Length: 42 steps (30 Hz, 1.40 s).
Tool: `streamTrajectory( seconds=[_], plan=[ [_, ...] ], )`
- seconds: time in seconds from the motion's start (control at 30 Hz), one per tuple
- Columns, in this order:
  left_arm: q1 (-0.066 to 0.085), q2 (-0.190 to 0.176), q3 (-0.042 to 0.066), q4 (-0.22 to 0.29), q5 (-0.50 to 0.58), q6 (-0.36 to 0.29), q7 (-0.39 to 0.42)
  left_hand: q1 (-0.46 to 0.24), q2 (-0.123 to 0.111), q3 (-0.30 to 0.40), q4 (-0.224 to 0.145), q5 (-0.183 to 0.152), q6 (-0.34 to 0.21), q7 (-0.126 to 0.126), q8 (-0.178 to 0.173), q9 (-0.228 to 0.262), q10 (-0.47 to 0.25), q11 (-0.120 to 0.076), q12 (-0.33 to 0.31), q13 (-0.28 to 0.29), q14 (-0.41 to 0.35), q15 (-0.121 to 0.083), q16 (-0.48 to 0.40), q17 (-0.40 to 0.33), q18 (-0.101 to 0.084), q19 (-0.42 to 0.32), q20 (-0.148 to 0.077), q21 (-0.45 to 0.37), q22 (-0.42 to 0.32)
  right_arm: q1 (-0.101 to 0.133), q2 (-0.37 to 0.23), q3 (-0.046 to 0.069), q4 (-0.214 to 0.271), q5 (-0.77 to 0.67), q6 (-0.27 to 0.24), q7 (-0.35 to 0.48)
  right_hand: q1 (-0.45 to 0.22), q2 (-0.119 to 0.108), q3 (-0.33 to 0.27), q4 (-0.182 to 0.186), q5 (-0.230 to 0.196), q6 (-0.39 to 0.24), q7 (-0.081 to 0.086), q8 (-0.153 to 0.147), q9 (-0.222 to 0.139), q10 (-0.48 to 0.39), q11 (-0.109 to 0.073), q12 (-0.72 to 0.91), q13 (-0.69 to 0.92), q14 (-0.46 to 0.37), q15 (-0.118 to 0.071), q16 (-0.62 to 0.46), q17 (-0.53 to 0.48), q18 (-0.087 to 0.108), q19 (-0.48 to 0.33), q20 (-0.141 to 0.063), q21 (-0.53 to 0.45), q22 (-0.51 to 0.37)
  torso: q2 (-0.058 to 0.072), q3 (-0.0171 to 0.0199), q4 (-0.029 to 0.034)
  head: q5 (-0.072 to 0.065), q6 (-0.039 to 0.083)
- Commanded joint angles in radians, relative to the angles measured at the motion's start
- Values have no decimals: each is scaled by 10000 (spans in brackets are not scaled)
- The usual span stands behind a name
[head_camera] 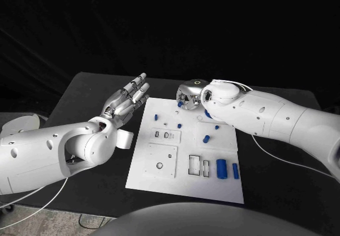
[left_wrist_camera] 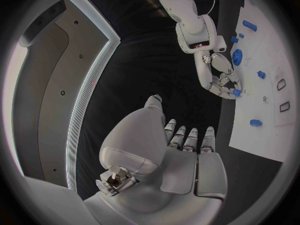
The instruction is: Assemble the parts on the task board
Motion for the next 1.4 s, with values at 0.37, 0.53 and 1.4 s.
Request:
streamTrajectory(
  seconds=[0.37, 0.53, 1.4],
  plan=[
    [8, 27, 5, -23, 237, 224, 2, 168, 24, 68, -40, 109, 36, 169, 49, 21, -18, 108, 75, 20, -10, 91, -37, -10, 160, 25, 109, -37, 5, -62, -55, -12, 41, -93, -27, -79, 82, -195, -539, -118, -1314, -3208, -598, -868, -1105, -2564, 437, -609, 258, -936, 333, -328, -43, 288, -1426, 334, -1617, -1177, -14, 10, -9, 55, 0],
    [5, 14, 3, -53, 283, 234, 20, 193, 21, 75, -50, 140, 52, 189, 53, 24, -14, 120, 85, 23, -10, 102, -37, -10, 161, 29, 120, -33, 8, -26, -259, -11, 209, 20, -605, 119, 144, -128, -676, -119, -1368, -3588, -619, -879, -1375, -2583, 405, -433, 393, -946, 336, -317, -47, 296, -1394, 333, -1662, -1132, -36, 18, -14, 93, 0],
    [-11, -26, -31, -225, 304, 305, 2, 334, 13, 117, -88, 257, 76, 185, 60, 26, 15, 304, 160, 39, -5, 230, -24, -3, 165, 50, 189, -16, 21, 407, -3817, -24, 3111, 1264, -617, -498, -255, 113, -1474, 717, -2156, -1229, 4, -728, -1847, 4089, -398, 13206, 12512, 2765, -132, 5338, 8304, -392, 1309, -84, 1111, 2304, -99, 32, -172, 99, 0]
  ],
)
